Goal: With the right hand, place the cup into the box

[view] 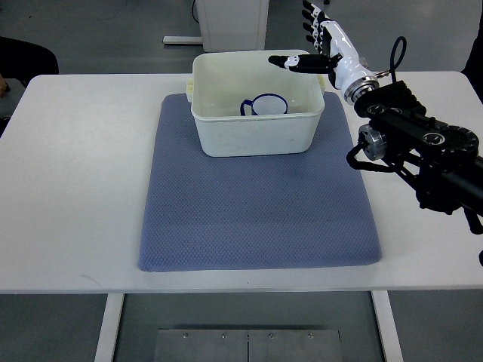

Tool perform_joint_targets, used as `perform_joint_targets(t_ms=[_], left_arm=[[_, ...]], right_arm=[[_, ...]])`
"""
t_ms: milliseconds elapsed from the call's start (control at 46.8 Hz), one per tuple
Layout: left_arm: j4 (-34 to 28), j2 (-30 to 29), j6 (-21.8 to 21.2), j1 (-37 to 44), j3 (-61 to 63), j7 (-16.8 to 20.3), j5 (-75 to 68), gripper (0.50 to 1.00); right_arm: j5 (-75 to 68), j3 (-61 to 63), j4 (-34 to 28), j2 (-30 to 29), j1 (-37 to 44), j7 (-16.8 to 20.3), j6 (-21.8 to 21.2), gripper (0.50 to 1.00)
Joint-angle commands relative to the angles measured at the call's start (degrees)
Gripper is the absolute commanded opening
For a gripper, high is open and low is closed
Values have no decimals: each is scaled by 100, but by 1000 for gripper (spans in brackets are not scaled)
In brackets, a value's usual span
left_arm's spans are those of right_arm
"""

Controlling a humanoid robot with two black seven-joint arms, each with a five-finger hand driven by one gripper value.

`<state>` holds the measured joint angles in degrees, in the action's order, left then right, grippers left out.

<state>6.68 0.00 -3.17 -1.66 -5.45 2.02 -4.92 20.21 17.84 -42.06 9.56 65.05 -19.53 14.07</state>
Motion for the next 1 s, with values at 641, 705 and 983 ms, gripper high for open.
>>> perform_joint_targets(t_ms=[641, 705, 983], left_arm=[[0, 0, 0, -1, 0, 0, 0, 1000], [0, 0, 0, -1, 0, 0, 0, 1000], [0, 0, 0, -1, 0, 0, 0, 1000]], right_arm=[[1, 1810, -30, 1022, -1582, -103, -27, 1000], [9, 1933, -39, 996, -1767, -235, -27, 1000], [1, 2030, -39, 1004, -2198, -833, -18, 1000]])
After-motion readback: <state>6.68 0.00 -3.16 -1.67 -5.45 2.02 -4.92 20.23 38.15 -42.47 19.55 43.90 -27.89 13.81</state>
